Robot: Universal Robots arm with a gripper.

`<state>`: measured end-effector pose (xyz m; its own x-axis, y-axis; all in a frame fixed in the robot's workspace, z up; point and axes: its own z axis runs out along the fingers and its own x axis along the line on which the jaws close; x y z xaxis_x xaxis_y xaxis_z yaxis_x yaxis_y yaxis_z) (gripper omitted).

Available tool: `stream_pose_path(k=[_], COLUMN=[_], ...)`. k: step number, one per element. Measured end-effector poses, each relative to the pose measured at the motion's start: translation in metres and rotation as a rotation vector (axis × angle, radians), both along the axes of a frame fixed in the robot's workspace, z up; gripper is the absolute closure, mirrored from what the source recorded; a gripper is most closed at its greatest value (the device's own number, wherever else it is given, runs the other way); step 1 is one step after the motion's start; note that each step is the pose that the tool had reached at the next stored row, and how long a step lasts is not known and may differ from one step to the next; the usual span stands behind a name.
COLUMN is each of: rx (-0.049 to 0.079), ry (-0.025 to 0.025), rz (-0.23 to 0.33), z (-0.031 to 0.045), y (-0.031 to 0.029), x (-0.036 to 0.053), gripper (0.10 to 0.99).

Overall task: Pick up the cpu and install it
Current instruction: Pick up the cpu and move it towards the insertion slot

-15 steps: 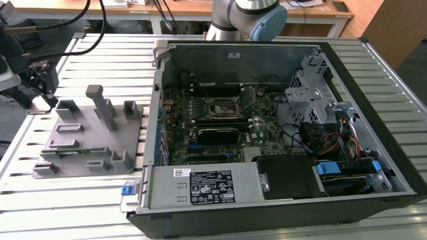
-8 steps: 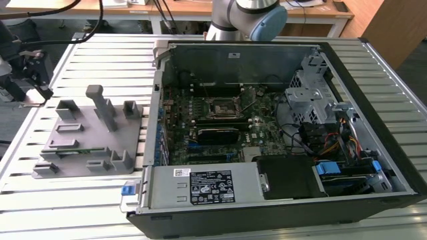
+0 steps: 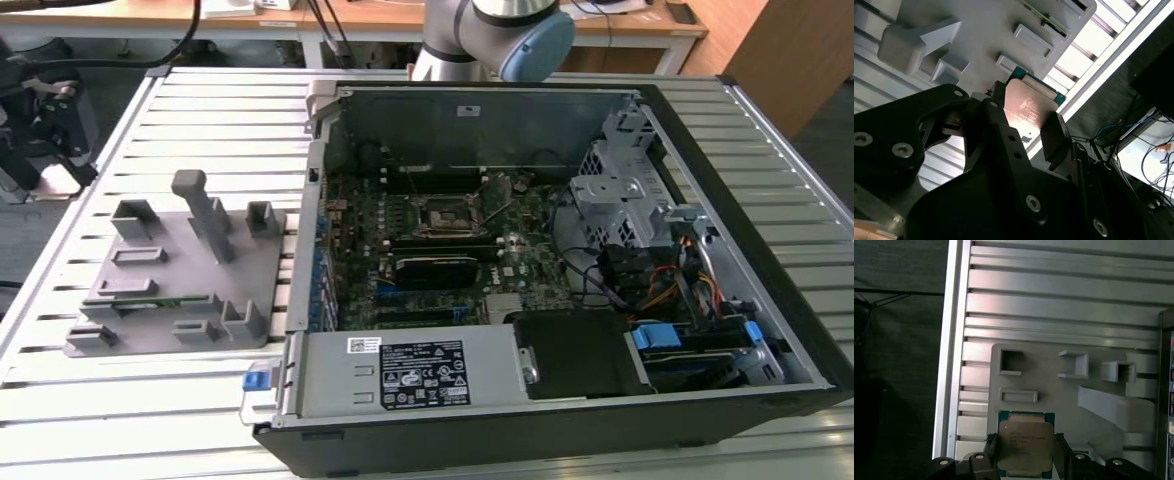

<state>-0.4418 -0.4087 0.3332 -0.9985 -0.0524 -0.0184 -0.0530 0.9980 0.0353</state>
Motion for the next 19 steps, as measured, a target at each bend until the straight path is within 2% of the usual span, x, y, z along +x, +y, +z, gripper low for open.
stream_pose_path(k=[19], rx=[0.0], ry=[0.0], rz=[0.0], z=[0.0421], y=[0.0034], x=[0.0], gripper=[0.557])
